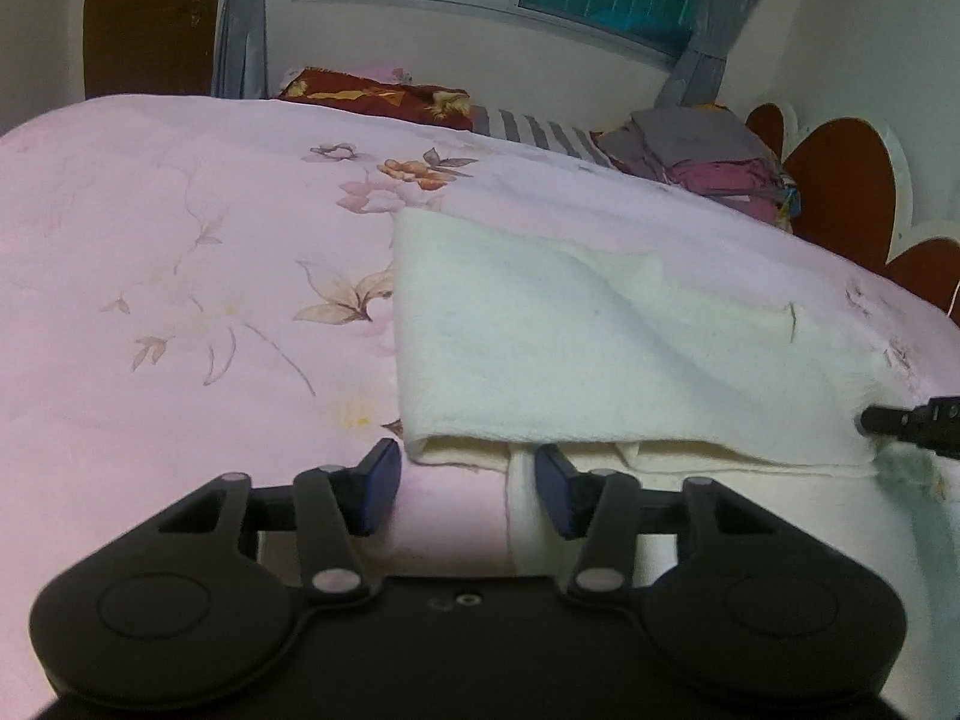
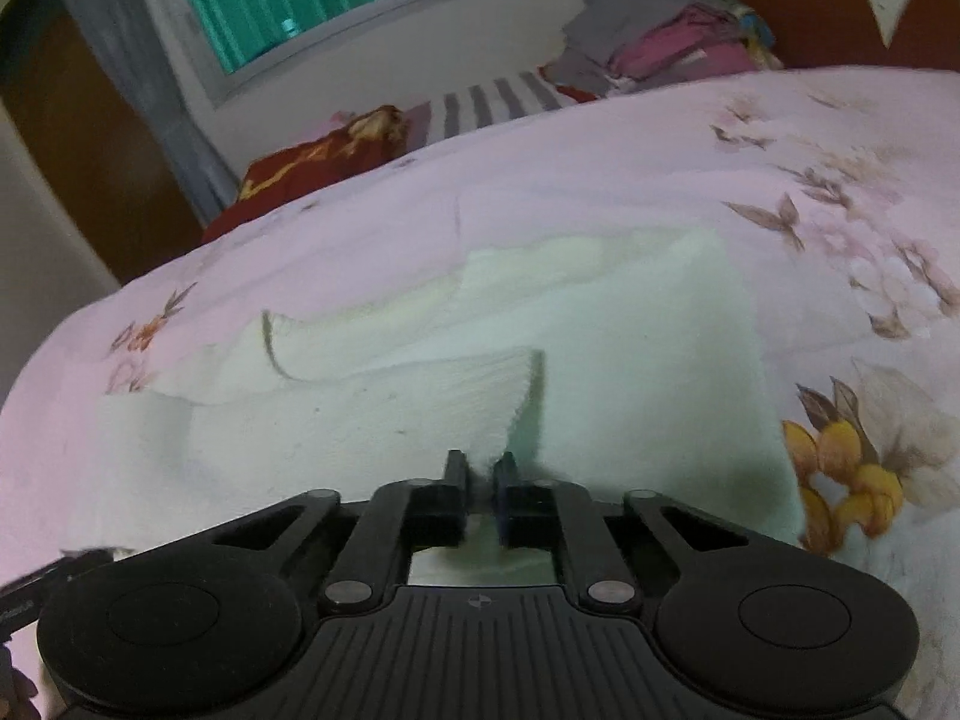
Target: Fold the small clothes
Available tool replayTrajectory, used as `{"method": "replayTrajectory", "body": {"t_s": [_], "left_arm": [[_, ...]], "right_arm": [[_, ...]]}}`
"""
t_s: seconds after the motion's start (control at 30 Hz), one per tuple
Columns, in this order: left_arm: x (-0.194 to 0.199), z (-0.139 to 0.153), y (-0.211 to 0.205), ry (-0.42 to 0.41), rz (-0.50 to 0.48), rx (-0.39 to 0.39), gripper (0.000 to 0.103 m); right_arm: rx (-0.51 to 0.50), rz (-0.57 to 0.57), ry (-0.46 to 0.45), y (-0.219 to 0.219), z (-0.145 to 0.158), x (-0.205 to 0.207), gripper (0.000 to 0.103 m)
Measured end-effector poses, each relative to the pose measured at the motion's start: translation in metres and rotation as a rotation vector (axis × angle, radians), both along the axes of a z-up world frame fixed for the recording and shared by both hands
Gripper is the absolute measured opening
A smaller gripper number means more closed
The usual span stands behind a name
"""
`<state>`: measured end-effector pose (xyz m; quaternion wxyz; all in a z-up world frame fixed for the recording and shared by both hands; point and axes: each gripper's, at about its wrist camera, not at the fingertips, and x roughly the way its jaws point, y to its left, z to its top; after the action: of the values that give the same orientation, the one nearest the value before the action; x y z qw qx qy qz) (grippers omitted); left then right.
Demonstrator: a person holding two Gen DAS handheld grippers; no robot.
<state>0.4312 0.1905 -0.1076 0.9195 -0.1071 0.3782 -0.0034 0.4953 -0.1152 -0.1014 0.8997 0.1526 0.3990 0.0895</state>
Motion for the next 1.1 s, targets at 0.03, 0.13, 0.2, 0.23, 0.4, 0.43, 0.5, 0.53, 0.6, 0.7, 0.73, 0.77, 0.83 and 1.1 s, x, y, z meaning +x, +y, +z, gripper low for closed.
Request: {"method": "replayTrajectory", "body": {"t_s": [0.03,0.13,0.2,0.23,0.4,0.43,0.5,0.53,0.6,0.7,0.73,0.77,0.83,1.1], "left_arm": [[-0.003,0.001,0.003,-0.011,-0.006,-0.025,0.043],[-0.004,-0.001,0.005,-0.026,0.004,-0.020,0.043],[-0.008,0.003,0.011,-0.075,0.051,-0.047,0.038],[-0.012,0.007,0.013,-0.124,0.061,-0.061,0.038],[-0.012,0.009,0.004,-0.109,0.009,-0.052,0.042],[-0.014,0.009,0.001,-0.108,0.008,-0.036,0.042],[-0.025,0.012,-0.005,-0.128,0.011,-0.033,0.040],[-0.029,0.014,-0.008,-0.145,0.013,-0.026,0.039],[-0.036,0.021,-0.020,-0.177,-0.008,0.013,0.036],[-0.029,0.022,-0.042,-0.131,-0.101,0.051,0.032],[-0.022,0.018,-0.052,-0.090,-0.133,0.086,0.028],[-0.017,0.014,-0.059,-0.067,-0.151,0.122,0.026],[-0.009,0.010,-0.071,-0.055,-0.159,0.167,0.026],[0.011,0.003,-0.087,-0.057,0.020,0.236,0.037]], "right_arm": [[0.002,0.021,-0.023,0.002,0.005,-0.002,0.006],[0.004,0.034,-0.165,0.004,0.041,-0.018,0.006],[0.034,-0.040,-0.283,-0.010,0.068,-0.030,0.006],[0.044,-0.077,-0.308,-0.018,0.075,-0.033,0.006],[-0.011,-0.082,-0.250,-0.036,0.067,-0.024,0.006],[-0.011,-0.084,-0.242,-0.038,0.065,-0.024,0.006],[-0.002,-0.079,-0.245,-0.038,0.064,-0.027,0.006],[-0.004,-0.074,-0.248,-0.037,0.065,-0.028,0.006],[-0.025,-0.059,-0.243,-0.032,0.062,-0.028,0.006],[-0.050,-0.058,-0.207,-0.029,0.053,-0.026,0.006],[-0.042,-0.062,-0.194,-0.029,0.050,-0.026,0.006],[-0.037,-0.065,-0.181,-0.031,0.046,-0.027,0.006],[-0.026,-0.065,-0.174,-0.031,0.043,-0.030,0.006],[-0.016,-0.041,-0.161,-0.033,0.041,-0.032,0.006]]}}
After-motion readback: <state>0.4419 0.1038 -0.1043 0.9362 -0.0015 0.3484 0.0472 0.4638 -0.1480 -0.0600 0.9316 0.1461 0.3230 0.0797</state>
